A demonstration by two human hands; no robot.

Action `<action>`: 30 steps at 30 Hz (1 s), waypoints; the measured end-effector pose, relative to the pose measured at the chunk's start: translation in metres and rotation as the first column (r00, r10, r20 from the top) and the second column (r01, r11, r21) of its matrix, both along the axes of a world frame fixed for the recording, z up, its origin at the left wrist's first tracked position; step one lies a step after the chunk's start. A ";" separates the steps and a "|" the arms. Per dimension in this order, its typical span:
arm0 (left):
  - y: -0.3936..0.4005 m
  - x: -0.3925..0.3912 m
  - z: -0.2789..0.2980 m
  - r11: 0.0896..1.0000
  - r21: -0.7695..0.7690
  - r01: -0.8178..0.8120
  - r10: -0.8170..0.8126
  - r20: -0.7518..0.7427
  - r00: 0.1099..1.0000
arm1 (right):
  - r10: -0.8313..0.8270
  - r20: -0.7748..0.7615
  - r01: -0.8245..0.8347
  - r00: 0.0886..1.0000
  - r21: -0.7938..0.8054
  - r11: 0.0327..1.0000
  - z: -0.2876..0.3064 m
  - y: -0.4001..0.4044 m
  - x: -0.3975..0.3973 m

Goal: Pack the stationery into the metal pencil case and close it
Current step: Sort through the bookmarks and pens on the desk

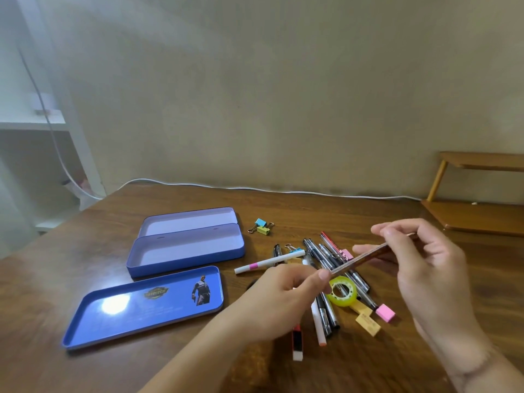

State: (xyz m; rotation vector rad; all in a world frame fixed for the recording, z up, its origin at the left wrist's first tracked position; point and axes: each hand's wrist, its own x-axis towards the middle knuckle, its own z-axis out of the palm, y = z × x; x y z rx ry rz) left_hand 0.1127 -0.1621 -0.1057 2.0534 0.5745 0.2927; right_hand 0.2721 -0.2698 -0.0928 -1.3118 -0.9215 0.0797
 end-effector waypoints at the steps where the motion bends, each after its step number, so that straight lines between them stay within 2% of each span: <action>1: 0.000 0.000 -0.001 1.000 0.006 0.012 -0.012 0.001 1.000 | 0.005 0.019 -0.005 1.000 -0.009 1.000 0.000 -0.001 -0.001; 5: 0.003 0.000 -0.004 0.999 0.040 0.016 -0.018 0.030 0.999 | 0.061 -0.037 -0.061 0.997 0.012 0.998 0.000 -0.002 0.000; 10: 0.002 0.000 -0.005 0.994 0.104 0.044 -0.054 0.094 0.994 | 0.015 -0.065 -0.013 0.998 0.035 0.999 0.002 -0.003 -0.001; 15: 0.005 0.004 -0.003 0.994 -0.092 0.061 -0.035 0.258 0.966 | 0.004 -0.146 0.018 0.989 0.148 0.989 0.006 -0.003 0.003; 18: 0.007 0.005 -0.004 0.996 -0.075 0.040 -0.018 0.275 0.961 | 0.080 -0.203 -0.057 0.976 0.114 0.992 0.006 0.000 0.004; 20: 0.008 0.005 -0.006 0.993 -0.121 0.010 0.026 0.296 0.955 | 0.135 -0.304 -0.110 0.943 0.096 0.989 0.005 0.001 0.006; 23: 0.007 0.006 -0.008 0.980 -0.191 -0.045 0.113 0.357 0.927 | 0.237 -0.493 -0.176 0.837 0.168 0.970 0.004 0.004 0.001; 25: 0.006 0.007 -0.008 0.974 -0.221 -0.051 0.139 0.401 0.906 | 0.246 -0.540 -0.214 0.805 0.123 0.969 -0.003 0.007 -0.010; 28: 0.004 0.007 -0.011 0.976 -0.213 -0.040 0.127 0.414 0.901 | 0.186 -0.439 -0.237 0.879 -0.064 0.969 -0.013 0.012 -0.031; 30: 0.002 0.007 -0.013 0.973 -0.230 -0.036 0.130 0.408 0.904 | 0.162 -0.358 -0.207 0.920 -0.091 0.974 -0.015 0.014 -0.041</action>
